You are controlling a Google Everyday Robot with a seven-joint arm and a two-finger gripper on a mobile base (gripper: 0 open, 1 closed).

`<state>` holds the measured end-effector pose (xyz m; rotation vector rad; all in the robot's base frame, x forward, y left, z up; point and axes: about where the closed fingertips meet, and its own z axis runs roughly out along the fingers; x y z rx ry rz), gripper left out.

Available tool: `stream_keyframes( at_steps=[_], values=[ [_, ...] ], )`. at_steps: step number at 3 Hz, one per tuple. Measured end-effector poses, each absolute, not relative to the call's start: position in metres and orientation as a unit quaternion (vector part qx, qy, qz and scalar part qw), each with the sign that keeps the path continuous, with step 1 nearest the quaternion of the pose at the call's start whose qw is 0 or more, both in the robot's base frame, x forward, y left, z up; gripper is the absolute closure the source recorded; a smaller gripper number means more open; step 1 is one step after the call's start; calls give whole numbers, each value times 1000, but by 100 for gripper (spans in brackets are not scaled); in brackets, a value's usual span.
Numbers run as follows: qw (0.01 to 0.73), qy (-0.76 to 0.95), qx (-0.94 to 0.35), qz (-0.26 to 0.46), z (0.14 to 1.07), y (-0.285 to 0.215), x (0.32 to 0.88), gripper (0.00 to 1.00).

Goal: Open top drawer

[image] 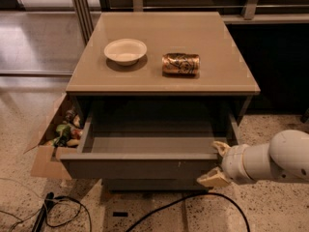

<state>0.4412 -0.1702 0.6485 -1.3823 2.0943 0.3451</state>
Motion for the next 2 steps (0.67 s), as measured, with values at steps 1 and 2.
stream_keyframes(
  at_steps=[1, 2],
  values=[
    [300, 789, -521, 130, 656, -170, 442, 65],
    [300, 789, -521, 130, 662, -170, 443, 88]
  ],
)
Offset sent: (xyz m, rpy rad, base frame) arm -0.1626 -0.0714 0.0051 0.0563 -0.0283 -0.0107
